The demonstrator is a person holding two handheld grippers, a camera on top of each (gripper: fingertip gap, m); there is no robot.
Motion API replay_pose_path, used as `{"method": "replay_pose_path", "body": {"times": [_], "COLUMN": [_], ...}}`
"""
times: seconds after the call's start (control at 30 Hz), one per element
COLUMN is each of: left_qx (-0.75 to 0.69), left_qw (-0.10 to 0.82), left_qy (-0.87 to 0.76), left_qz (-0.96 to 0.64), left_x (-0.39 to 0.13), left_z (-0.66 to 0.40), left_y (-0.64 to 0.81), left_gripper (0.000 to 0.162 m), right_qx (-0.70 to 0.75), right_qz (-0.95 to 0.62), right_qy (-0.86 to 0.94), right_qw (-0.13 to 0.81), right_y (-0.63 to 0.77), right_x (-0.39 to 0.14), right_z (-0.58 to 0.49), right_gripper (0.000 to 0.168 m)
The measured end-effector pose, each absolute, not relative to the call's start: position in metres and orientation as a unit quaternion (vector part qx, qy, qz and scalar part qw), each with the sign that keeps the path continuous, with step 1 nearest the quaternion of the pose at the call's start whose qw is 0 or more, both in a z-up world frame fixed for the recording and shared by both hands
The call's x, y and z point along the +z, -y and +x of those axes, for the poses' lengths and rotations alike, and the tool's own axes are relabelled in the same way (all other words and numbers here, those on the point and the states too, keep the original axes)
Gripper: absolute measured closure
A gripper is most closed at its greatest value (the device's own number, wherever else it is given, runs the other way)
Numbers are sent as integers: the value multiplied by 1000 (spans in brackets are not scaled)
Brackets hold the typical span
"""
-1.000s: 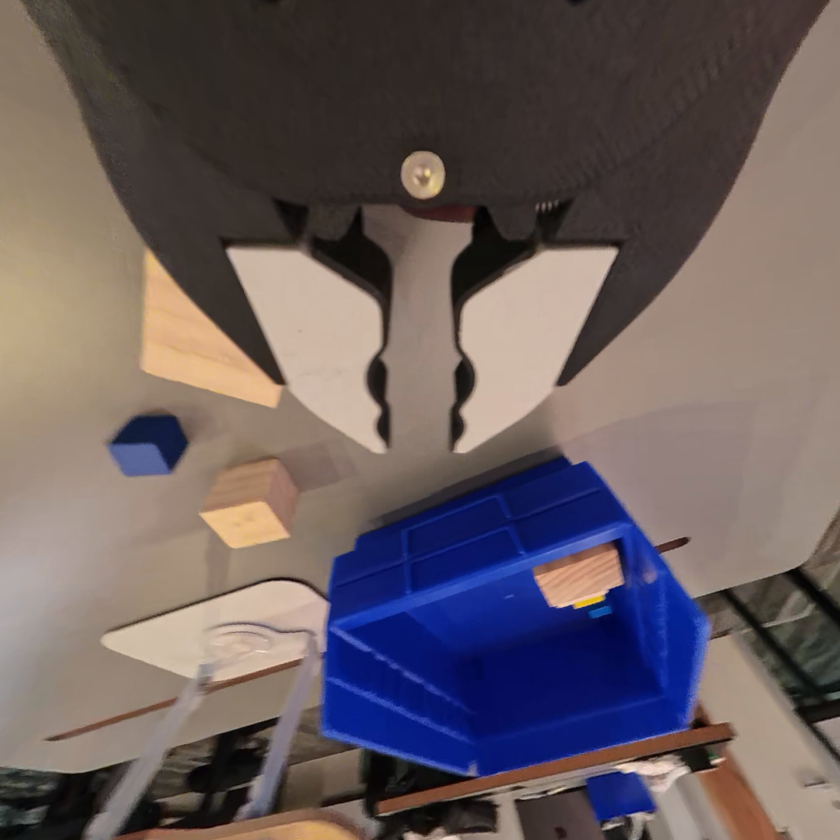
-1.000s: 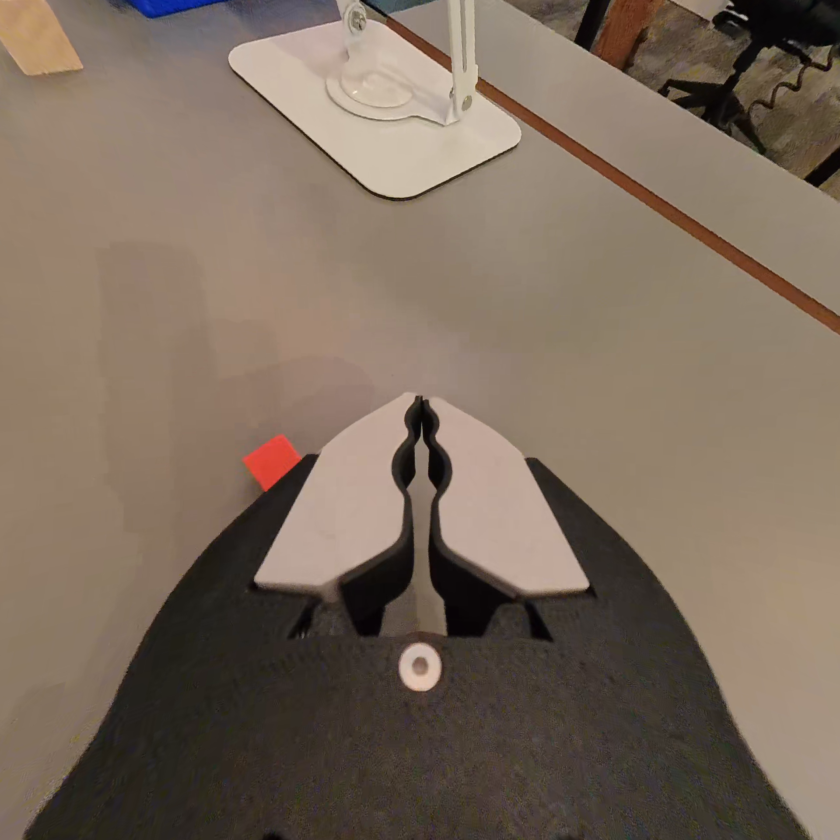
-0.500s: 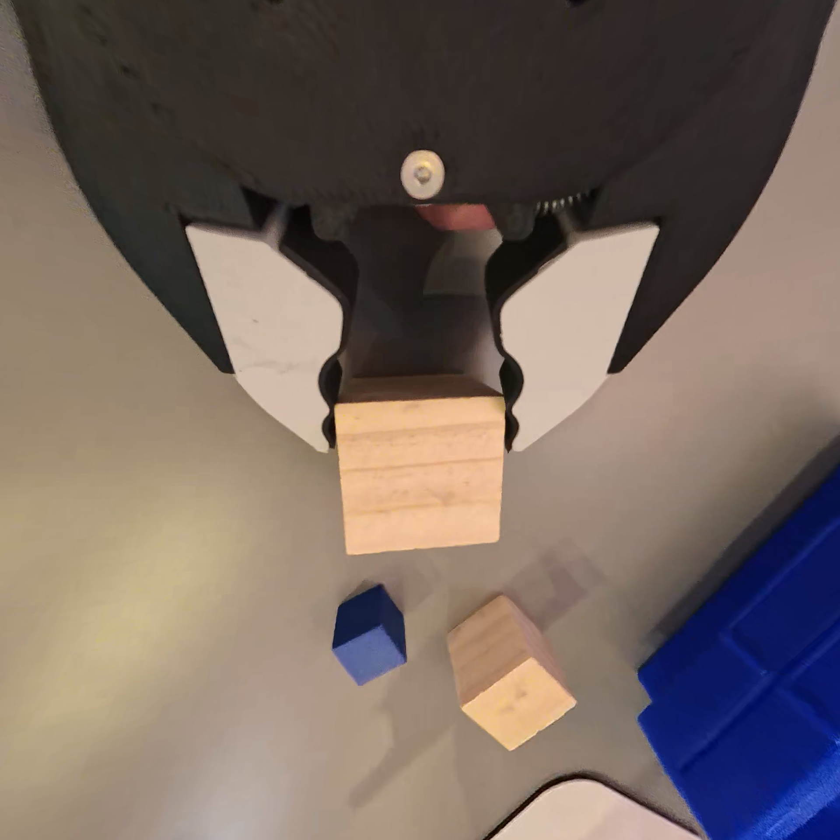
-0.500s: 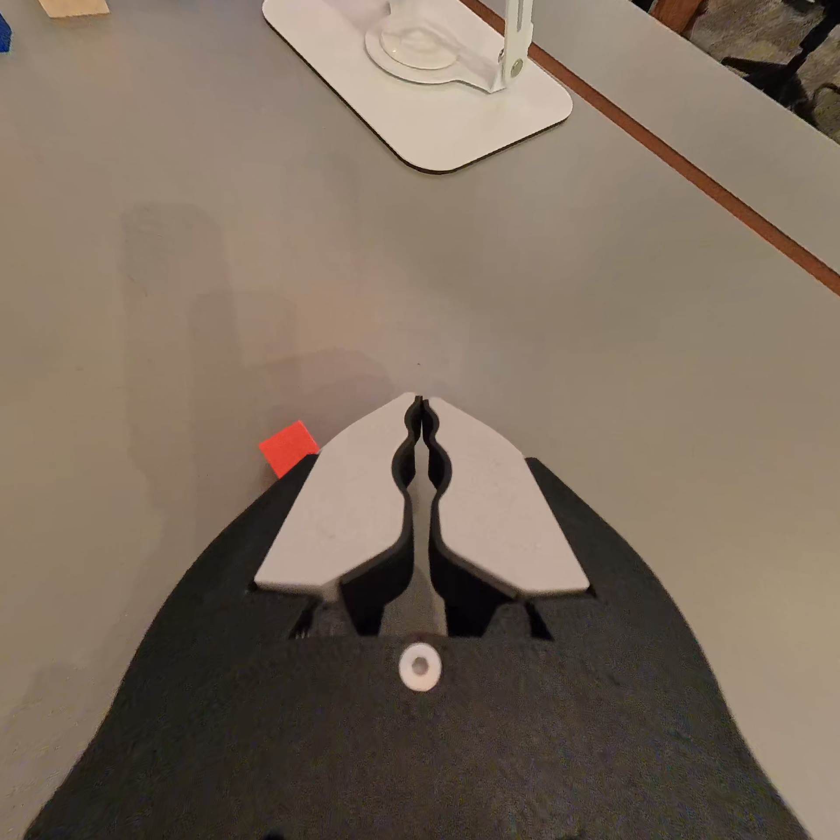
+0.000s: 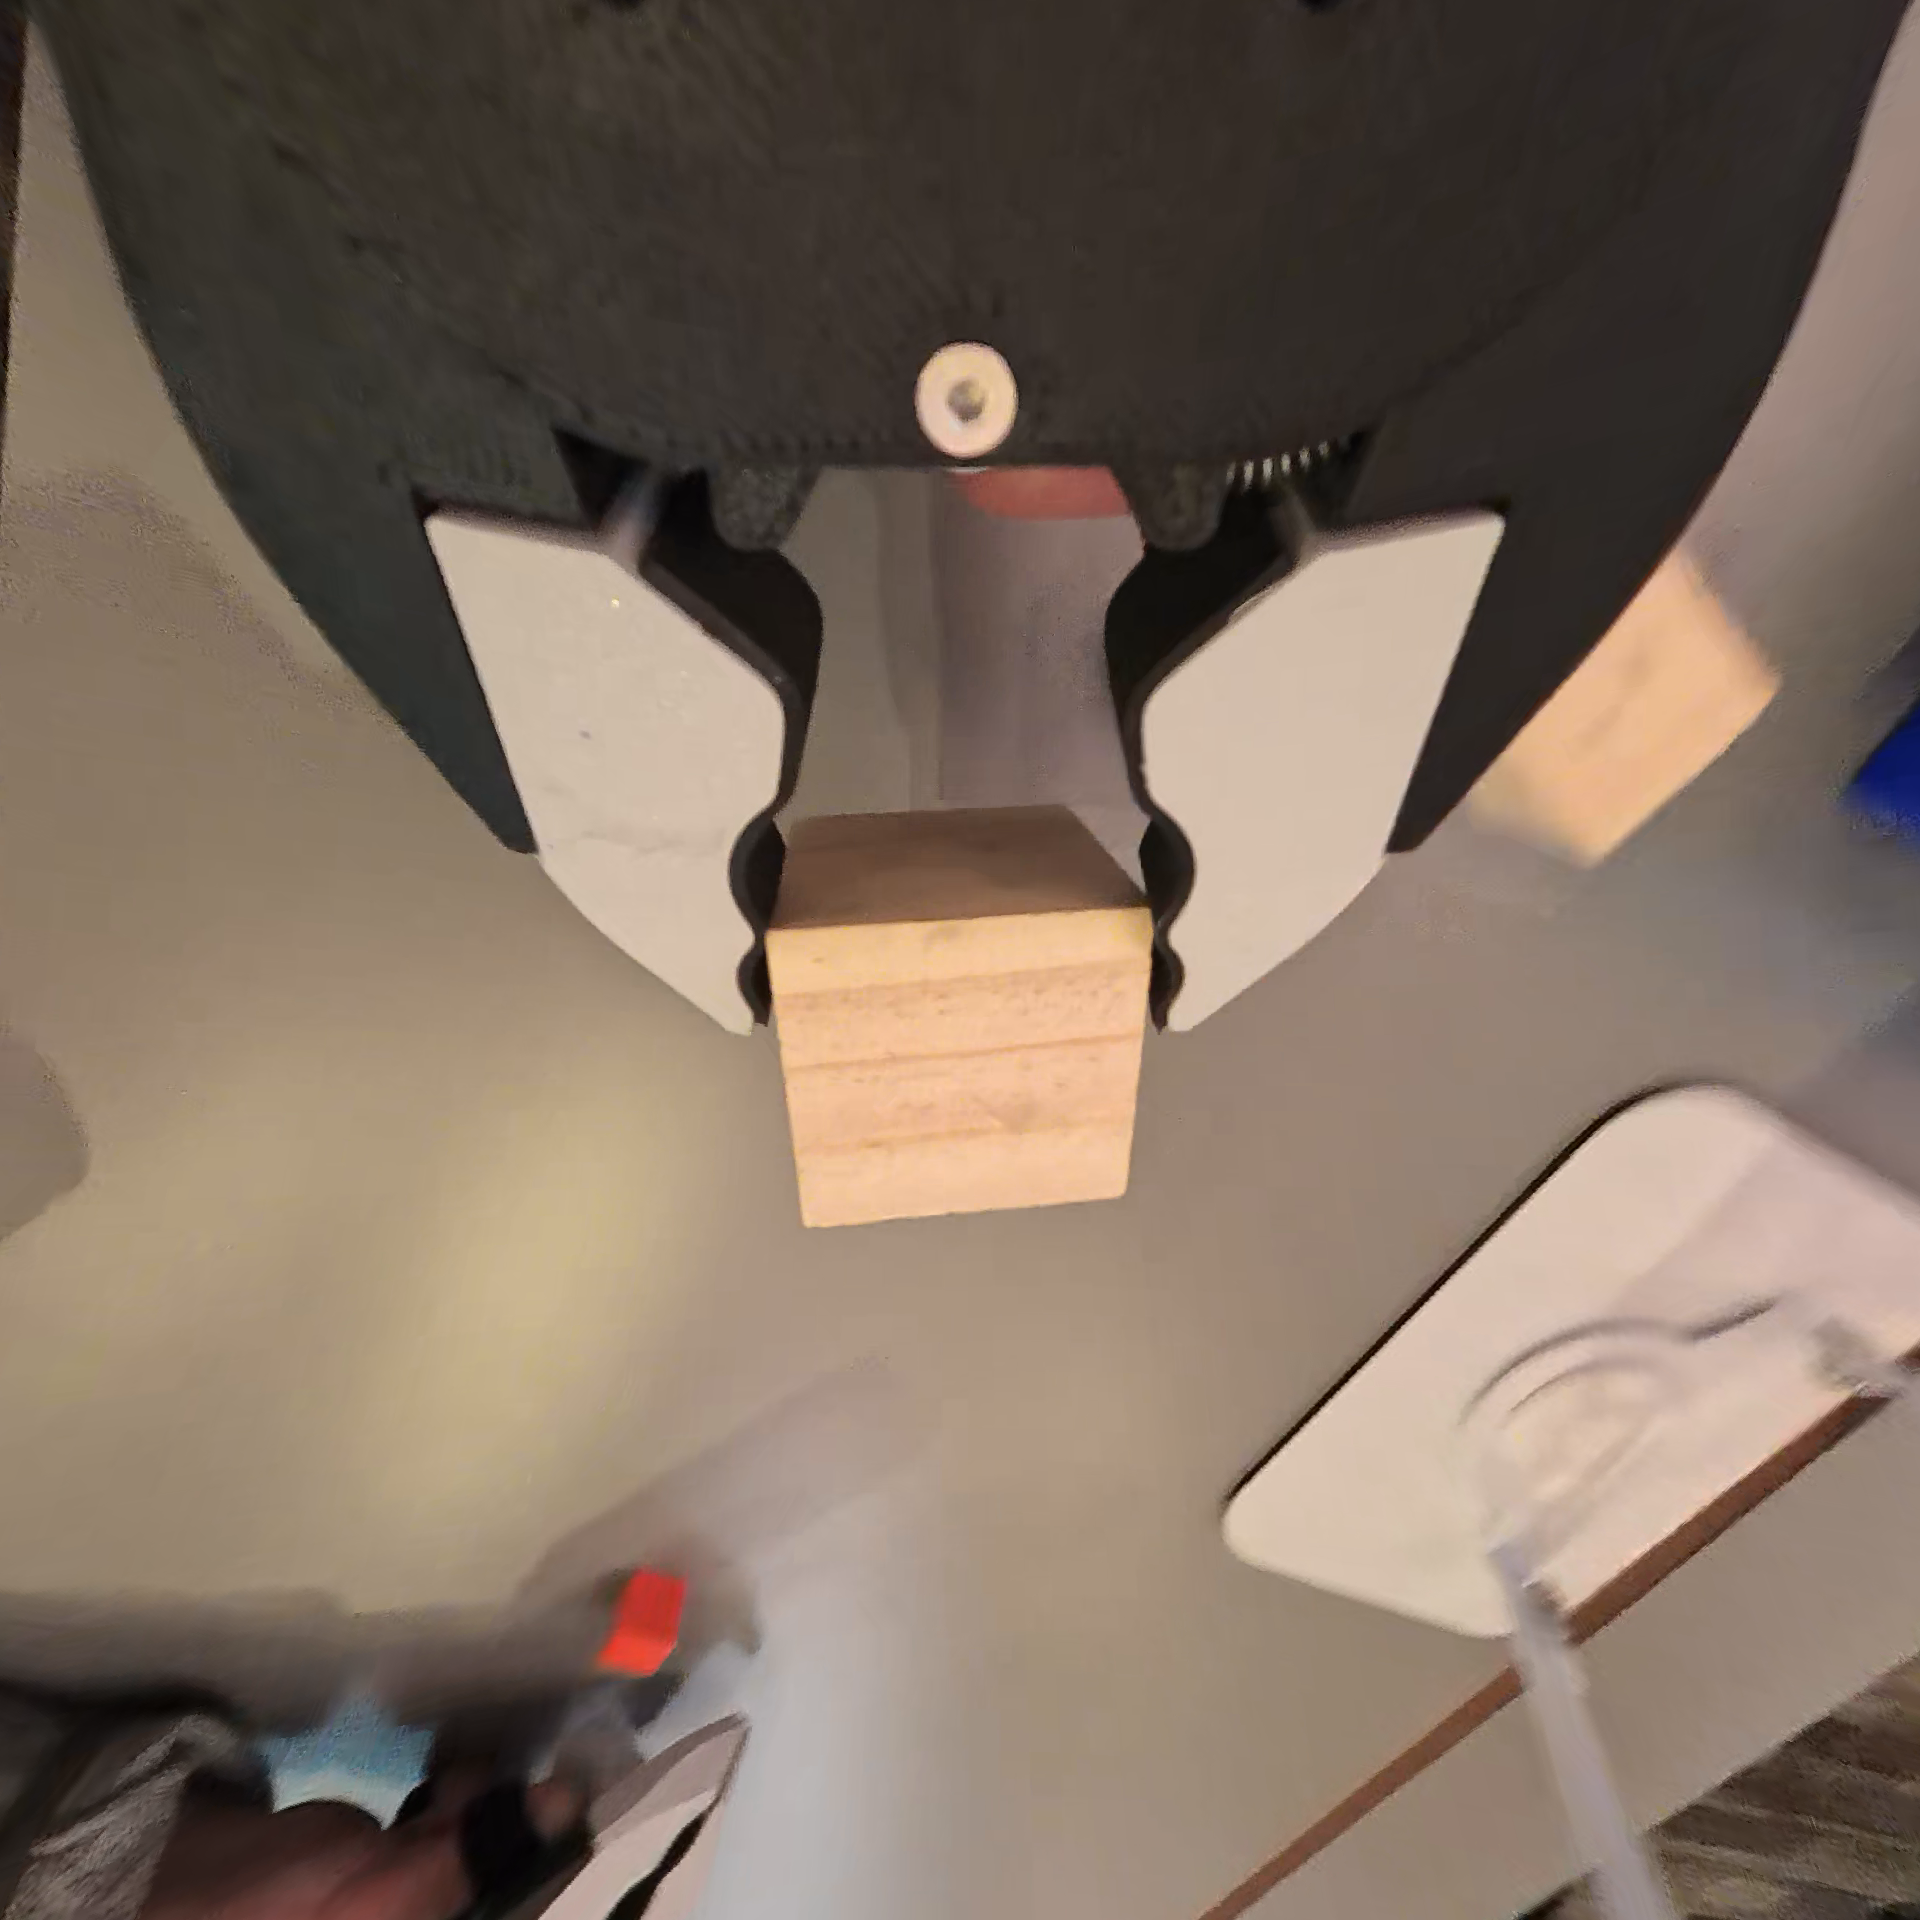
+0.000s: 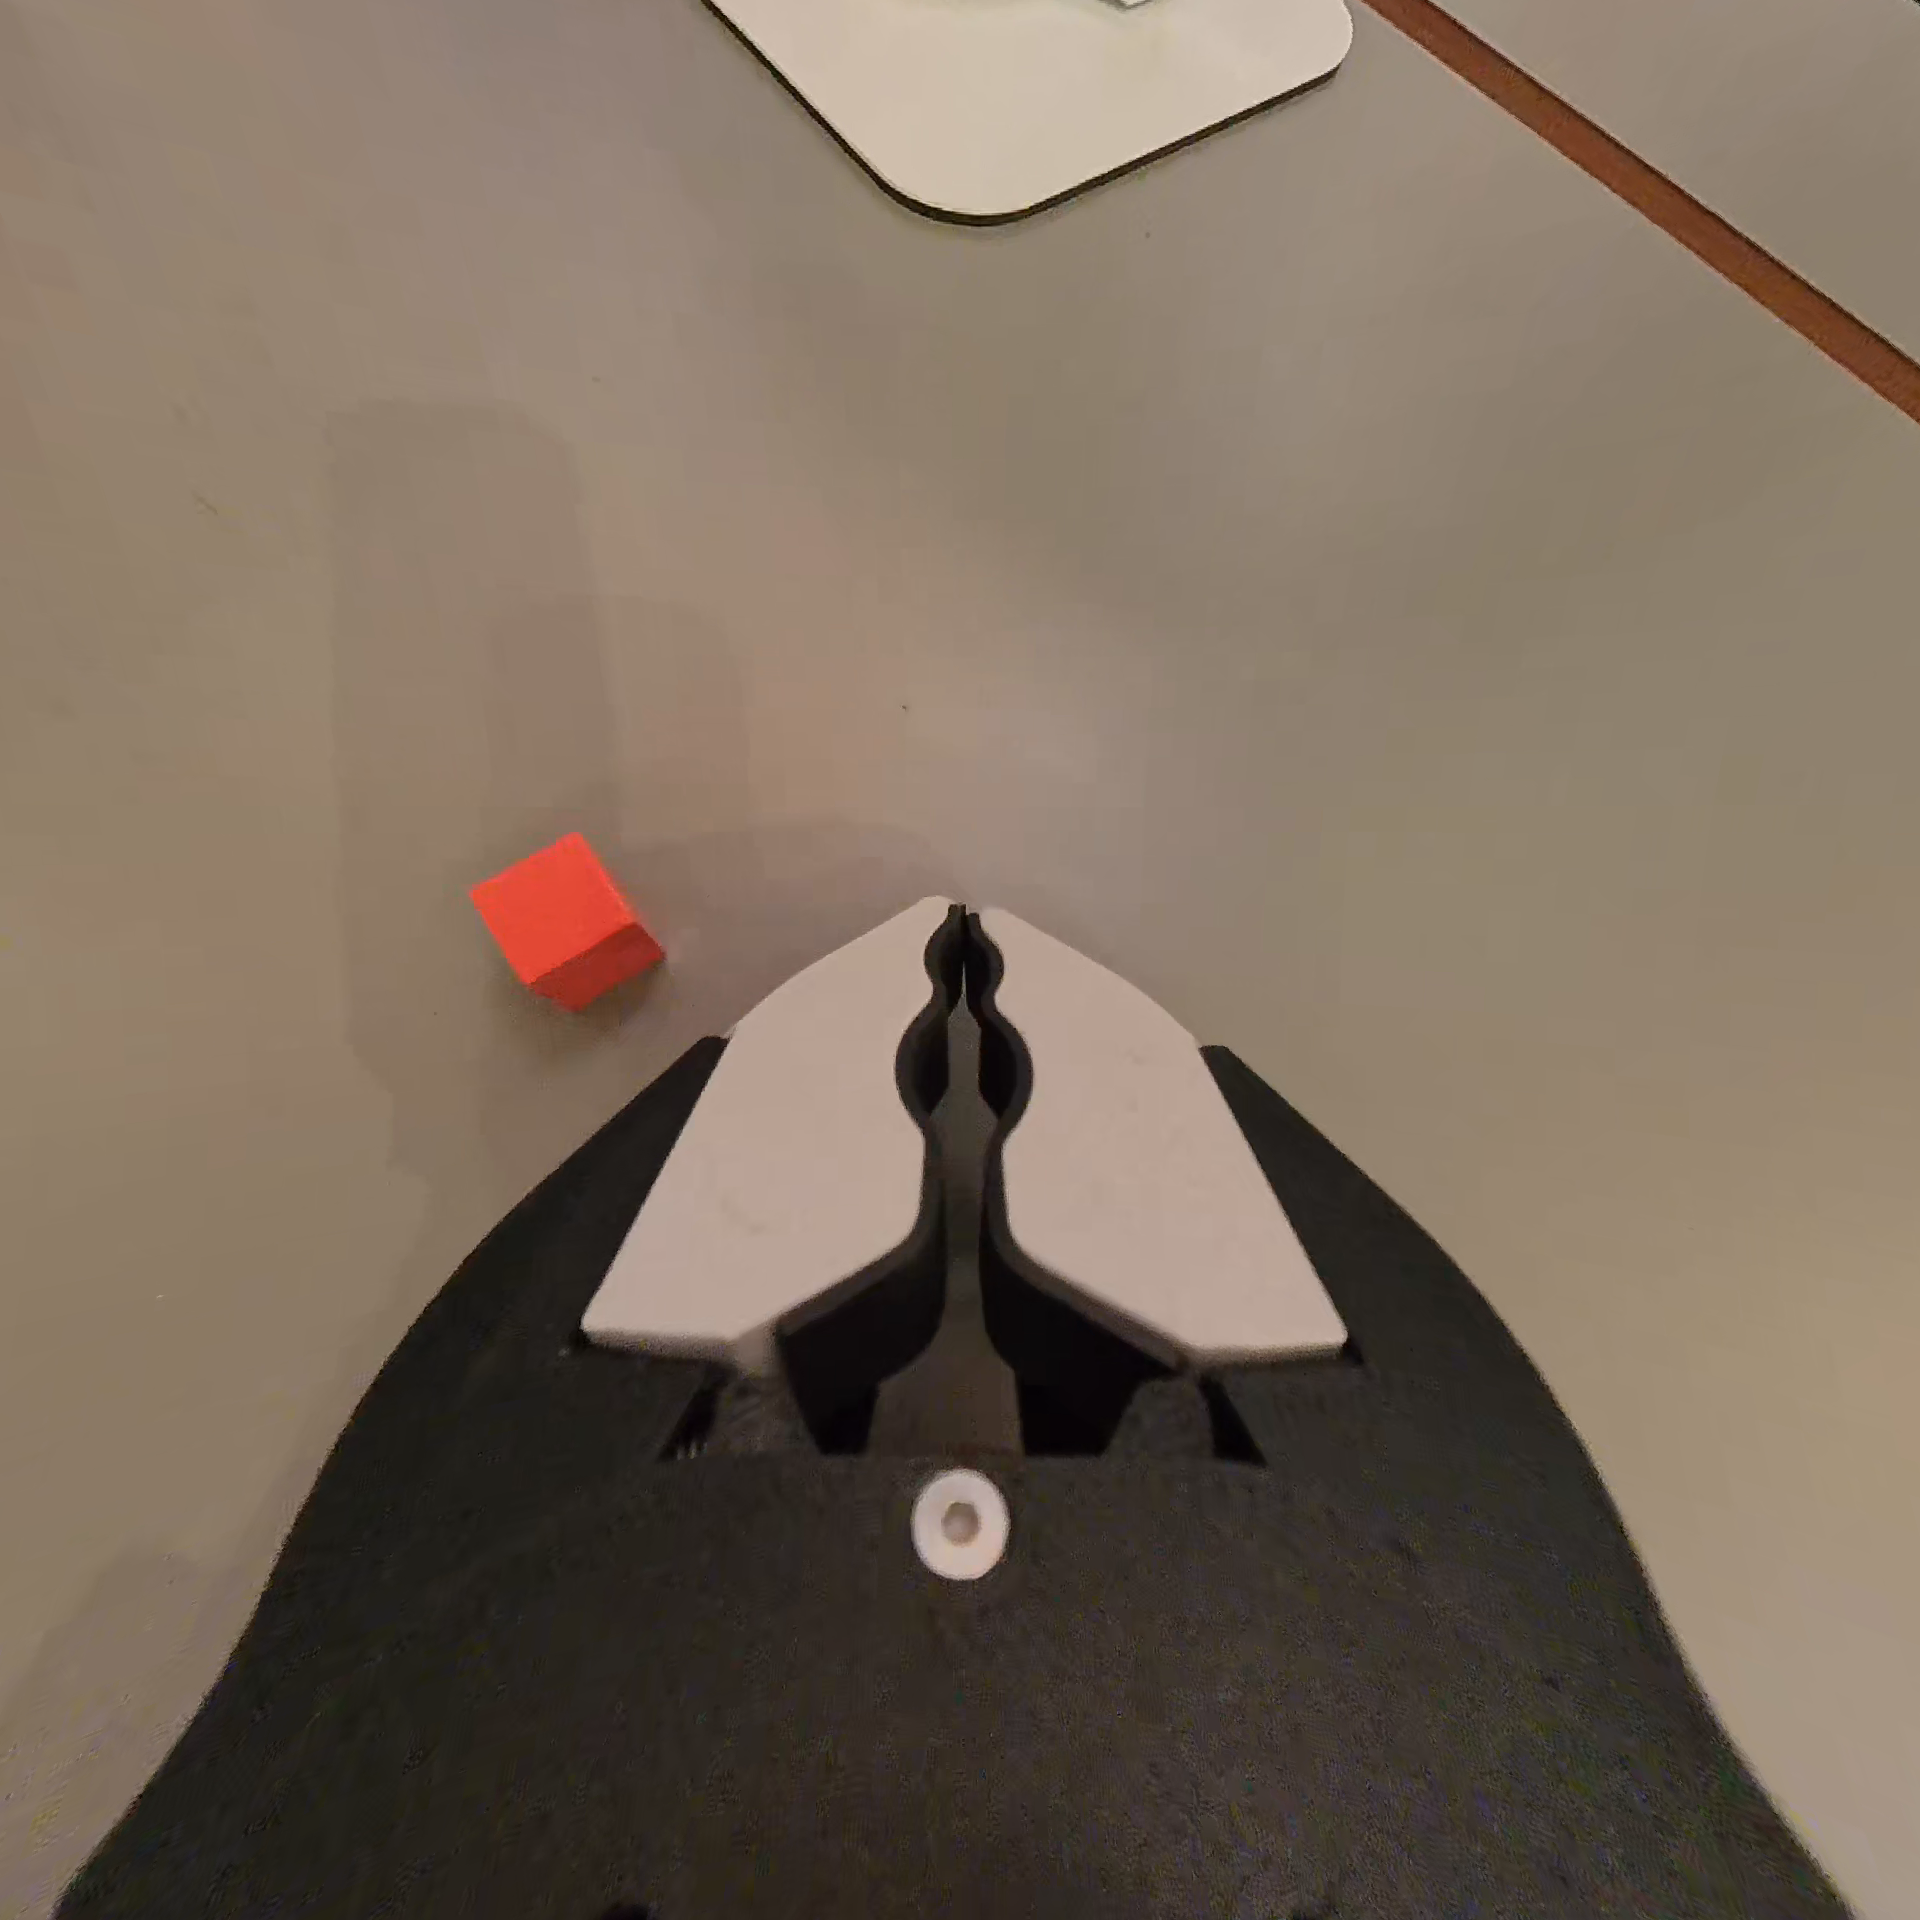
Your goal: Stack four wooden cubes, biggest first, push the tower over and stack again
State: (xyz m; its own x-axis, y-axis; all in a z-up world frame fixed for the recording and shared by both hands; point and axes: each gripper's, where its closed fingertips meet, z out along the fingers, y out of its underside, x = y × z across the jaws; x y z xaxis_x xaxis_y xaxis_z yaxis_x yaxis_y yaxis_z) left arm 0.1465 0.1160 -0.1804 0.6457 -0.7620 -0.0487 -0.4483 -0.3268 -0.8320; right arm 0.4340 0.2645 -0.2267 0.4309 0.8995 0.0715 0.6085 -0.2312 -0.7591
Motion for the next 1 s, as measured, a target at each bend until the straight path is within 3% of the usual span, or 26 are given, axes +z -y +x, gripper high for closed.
{"method": "replay_pose_path", "body": {"times": [0.3, 0.5, 0.53, 0.6, 0.83, 0.93, 1.0], "left_qx": [-185, -182, -173, -166, 0, 11, 4], "left_qw": [388, 360, 365, 373, 416, 381, 347], "left_qy": [-470, -477, -468, -445, -237, -163, -146], "left_qz": [-770, -781, -786, -797, -878, -910, -926], "left_x": [-202, -229, -228, -219, -180, -192, -208], "left_z": [311, 338, 331, 306, 86, 27, 14], "left_y": [-197, -212, -212, -204, -195, -185, -180], "left_gripper": [94, 88, 75, 68, 79, 76, 83], "right_qx": [197, 202, 204, 208, 207, 203, 200], "right_qz": [-757, -754, -754, -753, -753, -754, -755], "right_qy": [500, 503, 504, 504, 507, 508, 507], "right_qw": [372, 370, 369, 369, 364, 363, 364], "right_y": [-263, -261, -261, -260, -260, -260, -260], "right_x": [-227, -226, -226, -226, -227, -228, -228], "right_z": [433, 433, 432, 432, 431, 431, 431], "right_gripper": [168, 168, 168, 168, 168, 168, 168]}}
